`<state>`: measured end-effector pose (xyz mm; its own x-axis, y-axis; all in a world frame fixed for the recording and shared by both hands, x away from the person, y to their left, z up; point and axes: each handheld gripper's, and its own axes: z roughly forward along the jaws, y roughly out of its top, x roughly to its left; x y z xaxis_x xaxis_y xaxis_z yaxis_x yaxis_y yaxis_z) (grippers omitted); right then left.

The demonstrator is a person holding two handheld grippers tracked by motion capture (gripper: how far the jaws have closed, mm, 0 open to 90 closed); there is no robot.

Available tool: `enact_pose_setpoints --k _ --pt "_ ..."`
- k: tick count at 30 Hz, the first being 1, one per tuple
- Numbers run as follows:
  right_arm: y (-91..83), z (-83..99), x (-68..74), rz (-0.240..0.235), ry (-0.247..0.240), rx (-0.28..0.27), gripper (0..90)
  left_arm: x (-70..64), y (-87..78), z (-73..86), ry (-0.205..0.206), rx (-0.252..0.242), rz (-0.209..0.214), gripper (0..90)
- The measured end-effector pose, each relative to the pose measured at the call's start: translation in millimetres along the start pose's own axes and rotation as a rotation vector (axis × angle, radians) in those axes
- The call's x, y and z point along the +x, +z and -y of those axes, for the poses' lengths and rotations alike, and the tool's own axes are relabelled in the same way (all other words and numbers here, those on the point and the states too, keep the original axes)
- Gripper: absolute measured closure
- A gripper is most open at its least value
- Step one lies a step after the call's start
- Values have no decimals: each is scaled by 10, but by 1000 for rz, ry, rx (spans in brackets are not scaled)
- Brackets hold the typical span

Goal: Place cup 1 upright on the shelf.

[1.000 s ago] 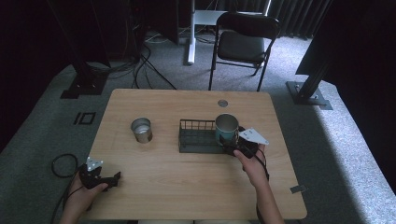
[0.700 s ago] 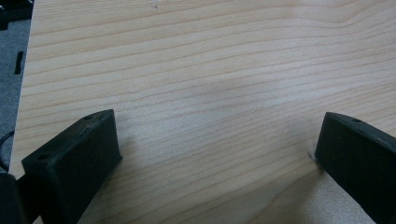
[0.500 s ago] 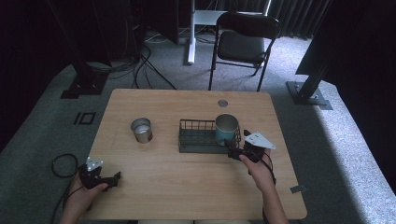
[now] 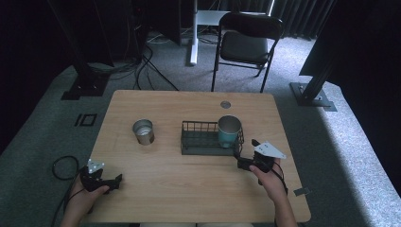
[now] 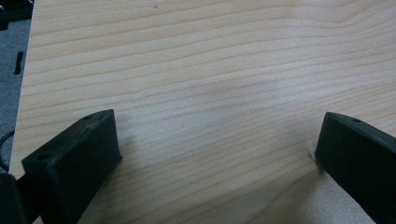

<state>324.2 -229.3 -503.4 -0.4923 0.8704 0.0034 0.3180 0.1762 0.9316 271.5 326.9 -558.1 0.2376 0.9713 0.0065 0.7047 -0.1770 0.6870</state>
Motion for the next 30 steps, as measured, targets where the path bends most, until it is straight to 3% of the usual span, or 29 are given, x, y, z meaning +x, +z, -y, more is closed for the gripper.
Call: enact_pose_setpoints --k 12,23,30 --pt "-96 222 -105 -6 1 46 108 0 -1 0 1 1 0 4" --pt "-188 406 -150 -74 -11 115 108 0 0 0 0 0 -1 4" --pt "-252 485 -199 -80 -12 140 108 0 0 0 0 1 -1 4"
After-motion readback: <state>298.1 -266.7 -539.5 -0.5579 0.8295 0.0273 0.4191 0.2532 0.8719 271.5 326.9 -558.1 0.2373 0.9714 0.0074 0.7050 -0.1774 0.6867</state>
